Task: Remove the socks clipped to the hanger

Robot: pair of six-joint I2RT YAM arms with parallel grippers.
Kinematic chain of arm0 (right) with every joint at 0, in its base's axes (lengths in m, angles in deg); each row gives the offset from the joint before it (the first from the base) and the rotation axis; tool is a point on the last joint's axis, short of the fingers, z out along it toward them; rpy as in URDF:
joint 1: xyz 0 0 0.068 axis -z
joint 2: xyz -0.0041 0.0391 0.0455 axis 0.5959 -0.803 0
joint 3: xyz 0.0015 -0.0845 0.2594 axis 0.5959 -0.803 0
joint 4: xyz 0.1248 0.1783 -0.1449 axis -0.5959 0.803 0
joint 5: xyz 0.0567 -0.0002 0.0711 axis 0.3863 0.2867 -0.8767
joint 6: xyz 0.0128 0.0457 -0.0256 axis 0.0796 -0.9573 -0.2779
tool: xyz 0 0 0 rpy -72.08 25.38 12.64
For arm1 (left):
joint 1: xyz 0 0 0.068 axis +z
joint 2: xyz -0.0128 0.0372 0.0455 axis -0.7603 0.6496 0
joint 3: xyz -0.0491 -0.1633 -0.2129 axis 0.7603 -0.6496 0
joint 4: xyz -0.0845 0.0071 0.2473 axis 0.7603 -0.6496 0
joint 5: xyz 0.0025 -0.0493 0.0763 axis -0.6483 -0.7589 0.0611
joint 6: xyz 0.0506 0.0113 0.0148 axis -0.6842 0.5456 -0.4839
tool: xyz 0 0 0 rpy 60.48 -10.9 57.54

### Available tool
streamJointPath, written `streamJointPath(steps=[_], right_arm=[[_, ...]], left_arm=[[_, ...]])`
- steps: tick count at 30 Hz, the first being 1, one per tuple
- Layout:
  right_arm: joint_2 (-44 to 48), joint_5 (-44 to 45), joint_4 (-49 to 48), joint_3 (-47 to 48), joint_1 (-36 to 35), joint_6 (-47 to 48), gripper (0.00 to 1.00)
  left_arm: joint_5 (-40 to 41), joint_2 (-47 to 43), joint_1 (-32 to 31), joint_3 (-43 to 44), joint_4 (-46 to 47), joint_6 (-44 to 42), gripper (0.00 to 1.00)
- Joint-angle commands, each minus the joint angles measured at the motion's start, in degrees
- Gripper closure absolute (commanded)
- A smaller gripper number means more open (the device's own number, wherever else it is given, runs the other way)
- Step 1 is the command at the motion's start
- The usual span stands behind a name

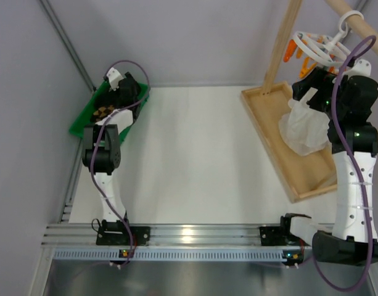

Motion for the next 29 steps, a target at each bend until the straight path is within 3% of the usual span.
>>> streamJointPath(steps=[1, 3, 6, 9, 12, 18, 21, 25, 29], right_arm=[[2.7, 2.5, 2.9, -1.3, -0.4, -1.0, 0.00], [3.9, 2.7, 3.5, -2.8, -0.4, -2.0, 0.01], [6.7, 3.0, 4.9, -5.9, -0.5, -2.9, 0.01], [8.9, 5.0, 6.3, -7.9, -0.4, -2.9, 0.01], [10.2, 4.3, 9.0, -9.6, -0.4, -2.4, 0.01], [16.8, 2.0, 11.3, -18.0, -0.6, -2.9, 0.01], [19.9, -0.7, 12.3, -22.4, -0.7, -3.4, 0.00], [25.7, -9.4, 10.2, -34.0, -0.7, -4.8, 0.00], [33.9, -20.8, 2.6, -45.4, -1.1, -7.0, 0.01]], left_arm=[[-1.0, -9.1, -1.9, -0.5, -7.3, 8.2, 0.02], [-2.1, -10.8, -1.9, -0.7, -14.6, 15.8, 0.02], [-9.6, -14.6, -2.0, -4.0, -17.1, 24.0, 0.02], [-22.3, -17.7, -2.6, -5.8, -17.4, 25.6, 0.02], [-27.0, -23.9, -4.1, -10.4, -20.3, 25.8, 0.02], [-35.0, -44.6, -12.2, -26.0, -20.4, 27.2, 0.02], [-41.7, -56.3, -15.8, -36.0, -20.3, 33.4, 0.02], [-49.4, -73.3, -16.5, -47.7, -20.4, 39.4, 0.02], [-56.1, -86.8, -16.5, -54.1, -20.2, 45.6, 0.02]])
